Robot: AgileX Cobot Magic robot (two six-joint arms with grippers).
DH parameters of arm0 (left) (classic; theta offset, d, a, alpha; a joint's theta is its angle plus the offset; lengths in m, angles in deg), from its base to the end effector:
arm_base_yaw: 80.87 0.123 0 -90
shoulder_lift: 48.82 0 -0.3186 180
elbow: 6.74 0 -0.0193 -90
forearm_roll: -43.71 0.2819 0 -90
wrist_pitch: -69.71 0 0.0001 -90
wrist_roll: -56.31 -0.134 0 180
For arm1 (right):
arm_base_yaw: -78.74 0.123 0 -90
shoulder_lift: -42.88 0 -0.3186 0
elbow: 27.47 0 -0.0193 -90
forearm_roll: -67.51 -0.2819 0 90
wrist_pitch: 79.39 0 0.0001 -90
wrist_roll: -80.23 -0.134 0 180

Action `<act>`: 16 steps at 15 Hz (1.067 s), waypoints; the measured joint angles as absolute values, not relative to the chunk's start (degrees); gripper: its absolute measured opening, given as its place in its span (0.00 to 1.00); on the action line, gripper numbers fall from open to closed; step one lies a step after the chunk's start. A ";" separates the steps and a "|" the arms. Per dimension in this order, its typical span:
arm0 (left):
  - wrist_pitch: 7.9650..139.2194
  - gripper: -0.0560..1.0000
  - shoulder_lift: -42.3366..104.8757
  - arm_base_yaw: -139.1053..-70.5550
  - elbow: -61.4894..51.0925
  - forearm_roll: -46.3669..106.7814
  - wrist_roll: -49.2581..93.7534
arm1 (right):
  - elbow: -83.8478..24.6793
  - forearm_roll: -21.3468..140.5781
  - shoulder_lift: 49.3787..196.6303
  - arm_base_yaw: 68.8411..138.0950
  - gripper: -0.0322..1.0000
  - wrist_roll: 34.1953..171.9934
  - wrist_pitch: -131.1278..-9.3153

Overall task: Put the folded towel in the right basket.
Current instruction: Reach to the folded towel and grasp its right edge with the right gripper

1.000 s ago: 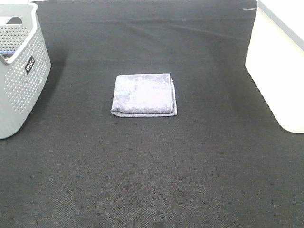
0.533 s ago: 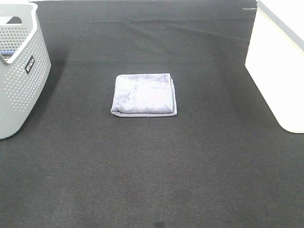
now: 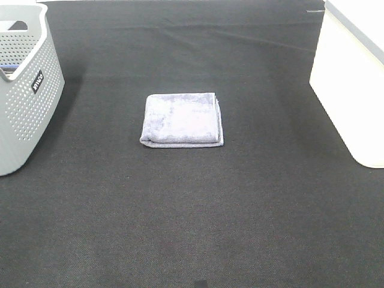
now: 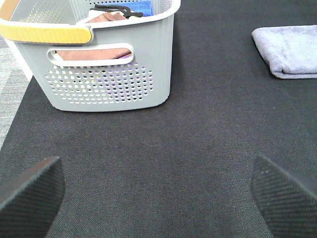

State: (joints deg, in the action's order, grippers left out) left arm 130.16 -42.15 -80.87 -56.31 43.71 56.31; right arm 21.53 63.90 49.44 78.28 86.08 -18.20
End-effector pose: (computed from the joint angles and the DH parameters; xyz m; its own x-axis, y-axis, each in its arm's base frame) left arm 0.0269 0.0000 0.2724 -0.4492 0.0000 -0.8934 0.0000 1.0000 0.0000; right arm 0.0246 0.0072 0.2745 -0.4452 -0.0680 -0.8928 -0.0734 0.9965 -0.0393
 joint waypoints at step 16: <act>130.16 0.97 -42.15 -80.87 -56.31 43.71 56.31 | 21.53 63.90 49.44 78.28 0.70 86.08 -18.20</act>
